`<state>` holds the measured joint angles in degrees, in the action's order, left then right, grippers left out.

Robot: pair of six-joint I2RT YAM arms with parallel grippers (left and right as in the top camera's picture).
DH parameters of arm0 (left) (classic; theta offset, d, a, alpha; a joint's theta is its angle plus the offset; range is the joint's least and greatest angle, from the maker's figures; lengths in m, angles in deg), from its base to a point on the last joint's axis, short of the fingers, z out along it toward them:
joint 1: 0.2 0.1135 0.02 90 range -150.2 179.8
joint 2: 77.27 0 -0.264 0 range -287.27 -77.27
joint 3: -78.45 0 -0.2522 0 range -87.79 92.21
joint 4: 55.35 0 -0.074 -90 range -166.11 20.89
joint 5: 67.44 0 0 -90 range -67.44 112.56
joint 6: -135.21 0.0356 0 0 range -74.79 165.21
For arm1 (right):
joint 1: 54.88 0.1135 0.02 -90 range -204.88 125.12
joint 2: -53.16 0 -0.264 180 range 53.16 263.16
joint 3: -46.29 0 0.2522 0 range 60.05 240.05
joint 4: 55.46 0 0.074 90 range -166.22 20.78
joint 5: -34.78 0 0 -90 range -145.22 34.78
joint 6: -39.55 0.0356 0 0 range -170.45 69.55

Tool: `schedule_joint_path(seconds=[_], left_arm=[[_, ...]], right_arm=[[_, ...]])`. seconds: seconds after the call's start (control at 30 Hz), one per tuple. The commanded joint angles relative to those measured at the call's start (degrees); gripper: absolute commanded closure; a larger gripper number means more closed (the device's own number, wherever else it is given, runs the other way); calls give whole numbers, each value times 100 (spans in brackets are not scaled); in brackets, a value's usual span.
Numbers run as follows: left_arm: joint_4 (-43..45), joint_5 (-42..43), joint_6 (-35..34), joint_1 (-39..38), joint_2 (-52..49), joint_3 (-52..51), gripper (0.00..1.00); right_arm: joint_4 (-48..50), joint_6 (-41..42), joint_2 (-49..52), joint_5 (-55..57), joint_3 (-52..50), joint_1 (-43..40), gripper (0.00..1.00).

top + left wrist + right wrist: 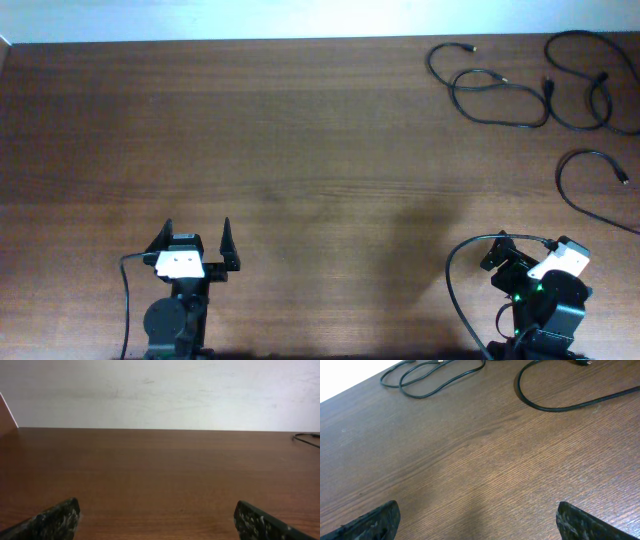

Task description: Untangle cables

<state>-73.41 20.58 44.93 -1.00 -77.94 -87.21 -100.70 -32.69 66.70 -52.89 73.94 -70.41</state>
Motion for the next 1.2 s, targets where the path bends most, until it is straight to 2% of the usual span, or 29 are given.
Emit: schedule_joint_path(seconds=[0.0,0.37,0.5,0.63,0.9,1.07,1.17], left_arm=[[-33,-63,50,-13,37,-9,1],[-33,-63,50,-13,37,-9,1],[-33,-63,50,-13,37,-9,1],[-33,-63,50,-13,37,-9,1],[-33,-63,50,-13,37,-9,1],[-33,-63,50,-13,37,-9,1],[-33,-63,50,-13,37,-9,1]], right_arm=[[11,-11,-33,4,-20,46,1],[-146,-9,-133,-92,-20,98,1],[437,-240,-584,-98,-22,605,1],[1491,-686,-839,-107,-122,1174,1],[3104,-682,-1322,-304,-1086,1224,1],[3471,-684,-1335,-337,-1357,1224,1],[3434,-1023,-1335,-337,-1357,1224,1]])
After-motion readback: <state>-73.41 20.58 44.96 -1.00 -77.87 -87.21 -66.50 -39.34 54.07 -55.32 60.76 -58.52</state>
